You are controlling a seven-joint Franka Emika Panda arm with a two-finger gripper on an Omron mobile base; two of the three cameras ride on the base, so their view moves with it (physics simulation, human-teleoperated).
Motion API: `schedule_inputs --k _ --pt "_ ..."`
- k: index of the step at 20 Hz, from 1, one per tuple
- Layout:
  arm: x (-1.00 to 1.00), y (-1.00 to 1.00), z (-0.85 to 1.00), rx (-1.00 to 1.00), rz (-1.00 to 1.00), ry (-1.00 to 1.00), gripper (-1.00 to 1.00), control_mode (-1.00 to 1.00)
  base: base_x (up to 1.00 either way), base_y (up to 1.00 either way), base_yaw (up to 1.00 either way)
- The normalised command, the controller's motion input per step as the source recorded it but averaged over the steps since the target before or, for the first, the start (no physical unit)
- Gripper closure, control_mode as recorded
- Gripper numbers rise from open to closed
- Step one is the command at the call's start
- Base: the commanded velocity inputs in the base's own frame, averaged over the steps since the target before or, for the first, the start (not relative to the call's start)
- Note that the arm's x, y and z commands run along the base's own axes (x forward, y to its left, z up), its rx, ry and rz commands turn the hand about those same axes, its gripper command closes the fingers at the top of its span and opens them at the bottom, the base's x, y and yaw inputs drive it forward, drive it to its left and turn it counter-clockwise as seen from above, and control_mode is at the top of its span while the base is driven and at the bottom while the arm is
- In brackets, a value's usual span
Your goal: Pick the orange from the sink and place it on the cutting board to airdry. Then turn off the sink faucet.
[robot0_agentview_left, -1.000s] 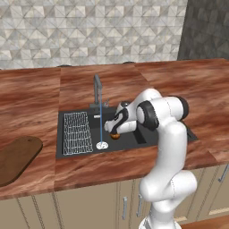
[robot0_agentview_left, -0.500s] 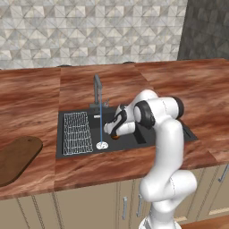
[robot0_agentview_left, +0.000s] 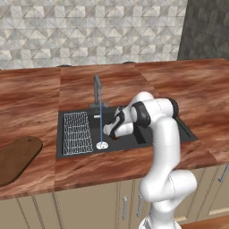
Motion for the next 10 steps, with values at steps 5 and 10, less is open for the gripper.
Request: schedule_inputs --k 5,10 --pt "0.32 0.00 -0.20 0.00 0.00 0.03 -1.00 -1.00 0.00 0.00 0.00" --pt "0.23 0.00 -0.21 0.00 0.00 0.05 -1.00 -1.00 0.00 0.00 0.00"
